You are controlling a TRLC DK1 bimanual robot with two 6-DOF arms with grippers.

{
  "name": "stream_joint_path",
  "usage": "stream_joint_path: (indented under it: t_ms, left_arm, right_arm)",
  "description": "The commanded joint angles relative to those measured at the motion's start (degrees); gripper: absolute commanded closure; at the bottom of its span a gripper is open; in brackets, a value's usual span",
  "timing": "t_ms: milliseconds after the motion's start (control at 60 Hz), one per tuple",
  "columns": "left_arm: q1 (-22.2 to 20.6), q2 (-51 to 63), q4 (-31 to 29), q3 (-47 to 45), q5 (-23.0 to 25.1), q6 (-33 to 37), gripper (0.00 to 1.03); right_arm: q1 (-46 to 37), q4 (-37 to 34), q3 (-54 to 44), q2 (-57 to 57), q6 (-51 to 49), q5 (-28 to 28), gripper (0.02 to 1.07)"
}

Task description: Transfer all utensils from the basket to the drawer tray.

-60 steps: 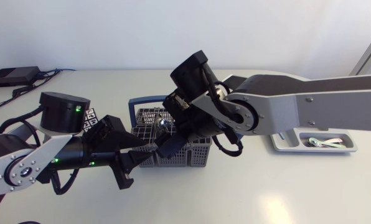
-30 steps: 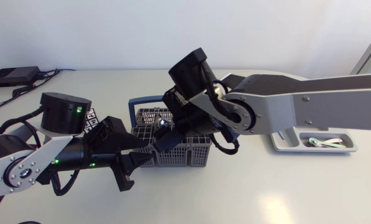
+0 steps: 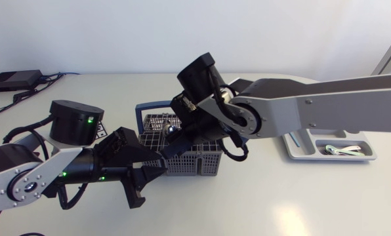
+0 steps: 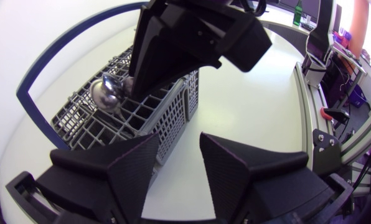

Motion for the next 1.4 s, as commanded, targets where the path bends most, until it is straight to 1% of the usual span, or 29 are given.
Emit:
stream_joint_path:
  t_ms: [0, 33, 183, 433, 533, 567, 633, 667, 733, 1183, 1383]
  left_arm:
    - [-0.4, 0.8, -0.3, 0.1, -0.3, 1.0, 0.55]
    - [-0.4, 0.8, -0.3, 0.1, -0.3, 1.0, 0.55]
    - [-0.6, 1.4, -0.3, 0.3, -0.5, 1.0, 0.55]
    - [-0.9, 1.7, -0.1, 0.3, -1.0, 1.0, 0.55]
    - [-0.9, 1.7, -0.1, 0.2, -1.0, 1.0, 0.55]
    - [-0.9, 1.7, -0.1, 0.2, -1.0, 1.0, 0.55]
    - [-0.9, 1.7, -0.1, 0.2, -1.0, 1.0, 0.55]
    - [-0.9, 1.7, -0.1, 0.2, -1.0, 1.0, 0.55]
    - [-1.0, 1.7, -0.1, 0.2, -1.1, 1.0, 0.55]
    - [-2.1, 3.7, 0.3, 1.3, -2.3, 1.0, 0.55]
    - [-2.7, 4.1, 0.4, 1.8, -2.8, 0.6, 0.55]
  right_arm:
    - [-0.3, 0.5, 1.1, 1.6, 1.5, -0.2, 0.63]
    - [-0.3, 0.5, 1.2, 1.9, 1.5, -0.2, 0.64]
    - [-0.3, 0.7, 1.6, 2.3, 1.5, -0.1, 0.8]
    - [0.0, 2.0, 1.9, 3.6, 1.7, 0.1, 0.82]
    - [-0.1, 2.2, 2.5, 4.1, 1.8, 0.2, 0.95]
    - [-0.1, 2.3, 2.6, 4.2, 1.8, 0.2, 0.97]
    - [0.0, 2.3, 2.5, 4.0, 1.8, 0.2, 0.98]
    - [0.0, 2.4, 2.3, 3.8, 1.7, 0.3, 1.0]
    - [0.0, 2.8, 1.9, 3.0, 1.6, 0.3, 1.01]
    - [0.1, 3.9, -0.8, -3.4, 1.1, -0.6, 1.01]
    - [0.6, 4.0, -1.2, -4.0, 0.9, -1.4, 1.01]
